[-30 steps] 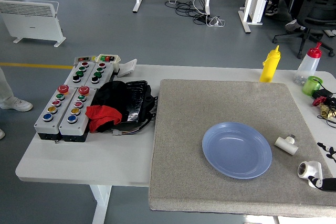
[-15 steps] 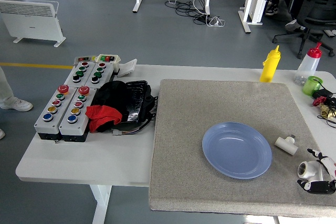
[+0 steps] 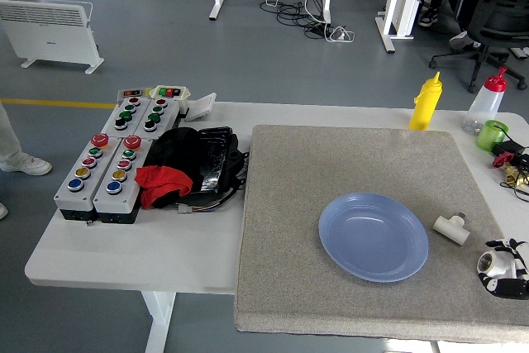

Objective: Pick pipe place plate twice

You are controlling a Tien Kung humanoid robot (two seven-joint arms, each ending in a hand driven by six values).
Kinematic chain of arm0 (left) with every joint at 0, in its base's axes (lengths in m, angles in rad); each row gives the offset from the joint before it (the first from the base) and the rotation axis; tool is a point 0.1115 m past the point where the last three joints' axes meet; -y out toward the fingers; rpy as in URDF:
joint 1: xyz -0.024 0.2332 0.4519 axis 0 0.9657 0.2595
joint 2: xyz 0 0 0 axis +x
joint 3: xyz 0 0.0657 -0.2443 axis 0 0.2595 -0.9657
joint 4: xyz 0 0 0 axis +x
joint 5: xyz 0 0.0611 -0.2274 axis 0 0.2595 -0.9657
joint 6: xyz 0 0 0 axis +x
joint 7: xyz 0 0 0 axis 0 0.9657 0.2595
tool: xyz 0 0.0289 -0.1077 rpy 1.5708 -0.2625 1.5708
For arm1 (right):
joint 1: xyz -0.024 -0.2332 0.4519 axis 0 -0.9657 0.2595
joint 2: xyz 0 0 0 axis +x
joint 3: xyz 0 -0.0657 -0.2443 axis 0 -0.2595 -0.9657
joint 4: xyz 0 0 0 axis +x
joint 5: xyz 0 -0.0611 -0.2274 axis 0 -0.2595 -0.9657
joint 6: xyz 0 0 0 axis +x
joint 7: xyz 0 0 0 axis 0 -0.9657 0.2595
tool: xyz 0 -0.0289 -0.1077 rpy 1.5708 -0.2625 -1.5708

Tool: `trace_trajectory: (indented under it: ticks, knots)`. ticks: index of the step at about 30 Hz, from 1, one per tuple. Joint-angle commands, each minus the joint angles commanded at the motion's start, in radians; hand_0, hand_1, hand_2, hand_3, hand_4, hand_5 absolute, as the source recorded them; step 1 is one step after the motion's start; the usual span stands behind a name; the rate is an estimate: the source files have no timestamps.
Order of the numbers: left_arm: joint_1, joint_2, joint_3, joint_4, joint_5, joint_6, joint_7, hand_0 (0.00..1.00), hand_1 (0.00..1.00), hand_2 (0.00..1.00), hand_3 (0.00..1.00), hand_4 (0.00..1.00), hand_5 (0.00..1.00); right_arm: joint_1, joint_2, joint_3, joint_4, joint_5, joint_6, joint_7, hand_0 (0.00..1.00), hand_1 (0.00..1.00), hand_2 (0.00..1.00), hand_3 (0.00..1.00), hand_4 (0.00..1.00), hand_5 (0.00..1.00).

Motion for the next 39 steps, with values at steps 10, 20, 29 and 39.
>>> trace_trajectory:
  ticks: [10,20,29,39]
  knots:
    - [-0.003,0.000,-0.004,0.000,0.008,-0.001,0.003,0.726,0.685,0.688,0.732,0.371,0.998,-0.005,-0.003,0.007,0.011,0.020,-0.059,0.037,0.414,0.524,0.616,0.685,0.517,0.091]
    - [-0.004,0.001,-0.005,-0.001,0.009,-0.001,0.003,0.726,0.685,0.687,0.732,0.371,0.998,-0.009,-0.010,-0.002,0.062,0.048,-0.112,0.062,0.412,0.518,0.607,0.658,0.481,0.095]
    - [-0.006,0.001,-0.007,-0.001,0.011,-0.001,0.005,0.726,0.684,0.687,0.733,0.372,0.998,0.035,-0.006,-0.123,0.126,0.074,-0.151,0.096,0.426,0.524,0.593,0.635,0.458,0.105]
    - [0.000,0.000,-0.003,-0.003,0.006,0.003,0.004,0.726,0.684,0.686,0.732,0.372,0.998,0.153,0.017,-0.325,0.025,0.108,-0.190,0.235,0.691,0.658,0.648,0.638,0.438,0.094]
